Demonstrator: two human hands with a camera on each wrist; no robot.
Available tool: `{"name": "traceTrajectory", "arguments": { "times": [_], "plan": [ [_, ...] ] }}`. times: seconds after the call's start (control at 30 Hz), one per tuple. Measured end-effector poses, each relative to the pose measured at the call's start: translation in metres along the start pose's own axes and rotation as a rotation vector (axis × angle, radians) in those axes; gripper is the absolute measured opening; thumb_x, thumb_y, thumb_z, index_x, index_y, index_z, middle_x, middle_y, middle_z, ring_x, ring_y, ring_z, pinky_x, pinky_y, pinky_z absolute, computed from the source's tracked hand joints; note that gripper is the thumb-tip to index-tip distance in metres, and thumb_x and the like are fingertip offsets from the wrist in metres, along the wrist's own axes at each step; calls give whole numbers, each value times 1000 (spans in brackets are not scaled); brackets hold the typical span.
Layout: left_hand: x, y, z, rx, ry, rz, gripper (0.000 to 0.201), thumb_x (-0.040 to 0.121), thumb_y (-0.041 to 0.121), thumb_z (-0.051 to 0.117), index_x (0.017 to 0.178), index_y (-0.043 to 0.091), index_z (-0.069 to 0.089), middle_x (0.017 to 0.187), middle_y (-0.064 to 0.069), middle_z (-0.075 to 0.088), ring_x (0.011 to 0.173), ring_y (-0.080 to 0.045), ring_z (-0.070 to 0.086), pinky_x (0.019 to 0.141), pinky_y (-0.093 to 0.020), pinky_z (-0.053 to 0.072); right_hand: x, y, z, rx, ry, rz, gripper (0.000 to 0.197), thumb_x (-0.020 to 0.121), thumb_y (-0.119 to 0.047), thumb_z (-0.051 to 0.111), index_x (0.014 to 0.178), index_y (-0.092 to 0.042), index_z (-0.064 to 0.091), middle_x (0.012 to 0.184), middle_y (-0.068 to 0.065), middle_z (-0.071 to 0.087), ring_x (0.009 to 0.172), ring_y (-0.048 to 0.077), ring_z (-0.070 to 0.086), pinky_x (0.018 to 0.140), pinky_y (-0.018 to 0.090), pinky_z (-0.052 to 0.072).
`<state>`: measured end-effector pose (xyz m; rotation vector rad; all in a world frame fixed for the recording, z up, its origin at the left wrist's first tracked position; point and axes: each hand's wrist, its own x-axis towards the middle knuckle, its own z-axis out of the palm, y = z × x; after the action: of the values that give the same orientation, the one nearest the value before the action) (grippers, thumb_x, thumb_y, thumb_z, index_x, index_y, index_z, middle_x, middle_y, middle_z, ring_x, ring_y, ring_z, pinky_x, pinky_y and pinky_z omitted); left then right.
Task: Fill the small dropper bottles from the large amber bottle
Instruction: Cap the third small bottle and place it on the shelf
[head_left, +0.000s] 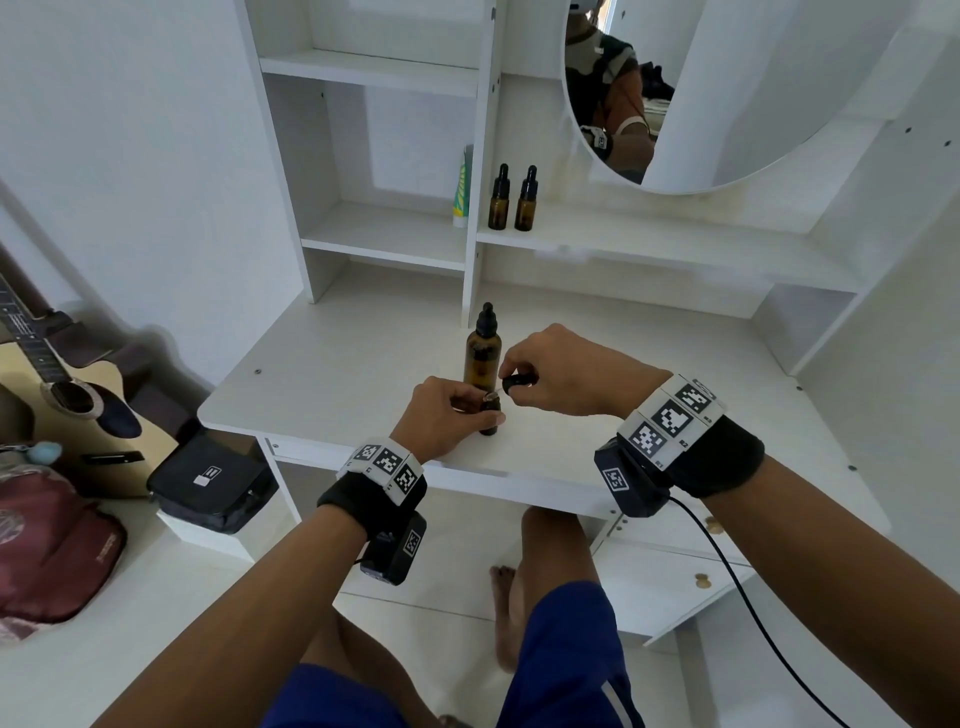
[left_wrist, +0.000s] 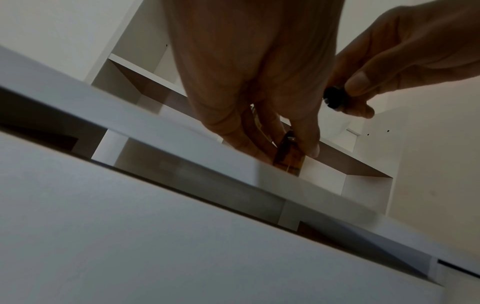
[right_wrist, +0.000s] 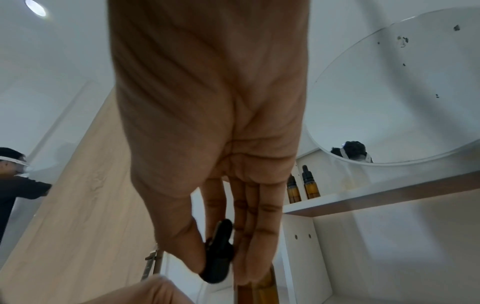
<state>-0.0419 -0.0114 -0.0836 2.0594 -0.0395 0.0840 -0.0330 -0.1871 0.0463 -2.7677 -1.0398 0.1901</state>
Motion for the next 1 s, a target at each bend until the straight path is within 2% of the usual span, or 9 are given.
{"name": "traceTrajectory", "arguments": {
  "times": [0.13, 0.3, 0.47, 0.57, 0.7, 0.77, 0.83, 0.87, 1.0],
  "plan": [
    [0, 1, -1, -8, -1, -13, 27, 73, 31, 83, 95, 17, 78, 90, 4, 76, 86, -7, 70, 80, -19, 52, 3, 2, -3, -30, 1, 17, 24, 91, -24, 60, 112, -18, 69, 107, 1, 65, 91, 14, 56, 86, 34, 52],
    [-1, 3, -1, -18, -1, -21, 25, 73, 30, 83, 94, 18, 79, 89, 6, 76, 85, -5, 70, 79, -17, 50, 6, 4, -1, -20, -44, 37, 26, 91, -23, 59, 114, -19, 69, 106, 2, 64, 96, 18, 59, 86, 35, 52],
    [-1, 2, -1, -22, 2, -13, 21, 72, 29, 84, 90, 20, 79, 85, 8, 76, 83, -4, 70, 79, -18, 52, 19, 1, 9, -38, -21, -26, 23, 91, -21, 61, 113, -17, 69, 93, -4, 56, 84, 10, 48, 75, 23, 38],
    [-1, 1, -1, -29, 3, -24, 21, 72, 29, 84, 89, 18, 79, 83, 6, 76, 82, -5, 71, 76, -18, 51, 25, -1, 16, -15, -77, -38, 19, 89, -17, 63, 108, -17, 68, 100, 1, 62, 84, 14, 54, 72, 24, 42],
    [0, 0, -1, -34, -2, -36, 23, 71, 29, 85, 91, 18, 79, 85, 6, 76, 82, -3, 70, 75, -13, 48, 29, 1, 20, -20, -125, -30, 24, 89, -9, 63, 112, -16, 65, 92, 0, 58, 78, 14, 53, 64, 21, 40],
    [1, 0, -1, -32, -1, -39, 24, 71, 29, 85, 91, 18, 79, 85, 7, 76, 82, -2, 70, 74, -12, 48, 30, 1, 19, -9, -130, -37, 25, 90, -8, 63, 113, -16, 67, 92, 3, 61, 78, 18, 58, 68, 29, 49],
    [1, -1, 0, -27, 3, -38, 25, 71, 30, 85, 92, 18, 79, 84, 7, 76, 81, -2, 70, 73, -12, 48, 31, 0, 17, -16, -153, -25, 22, 92, -11, 62, 113, -14, 69, 95, 8, 64, 78, 23, 62, 71, 35, 54],
    [1, -1, -1, -28, 3, -35, 25, 71, 31, 85, 92, 19, 79, 84, 7, 76, 81, -2, 70, 73, -12, 48, 31, -1, 16, -39, -164, -15, 20, 93, -15, 61, 112, -11, 68, 95, 10, 65, 77, 23, 62, 68, 34, 52],
    [1, -2, -2, -27, -1, -35, 23, 70, 32, 85, 89, 20, 79, 84, 6, 76, 82, -5, 70, 76, -19, 53, 34, -7, 18, -184, -164, 48, 35, 98, -37, 55, 94, -3, 62, 80, 7, 55, 59, 14, 45, 51, 24, 32]
  ]
}}
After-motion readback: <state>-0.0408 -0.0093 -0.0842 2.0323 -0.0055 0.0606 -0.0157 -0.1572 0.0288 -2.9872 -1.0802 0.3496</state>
